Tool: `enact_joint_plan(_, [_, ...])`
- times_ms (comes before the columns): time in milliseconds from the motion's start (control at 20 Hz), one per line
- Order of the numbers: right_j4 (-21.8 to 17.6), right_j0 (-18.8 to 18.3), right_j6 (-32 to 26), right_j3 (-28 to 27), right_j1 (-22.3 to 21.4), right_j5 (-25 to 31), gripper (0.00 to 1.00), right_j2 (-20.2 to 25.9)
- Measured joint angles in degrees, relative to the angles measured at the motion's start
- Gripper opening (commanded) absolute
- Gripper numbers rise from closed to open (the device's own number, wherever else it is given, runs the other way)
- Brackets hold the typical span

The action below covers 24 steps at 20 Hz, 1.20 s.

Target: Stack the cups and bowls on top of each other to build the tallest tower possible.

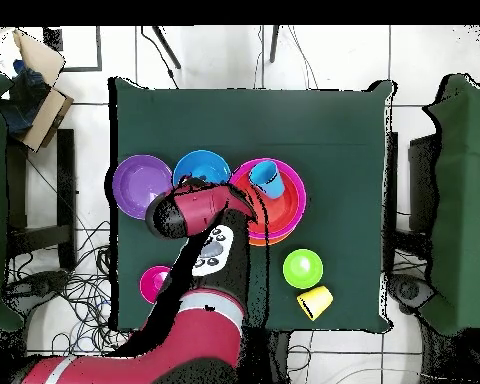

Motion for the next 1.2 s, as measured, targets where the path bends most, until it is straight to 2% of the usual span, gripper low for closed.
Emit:
enact_joint_plan(700, [0.0,-0.5,0.0,-0.1,0.3,0.0,1.0,-0.7])
enact_joint_plan(950, [0.0,-3.6,0.0,-0.3,0.3,0.0,1.0,1.3])
enact_joint_plan(1200, [-1.2,-9.5,0.0,0.0,-0.5,0.0,1.0,6.5])
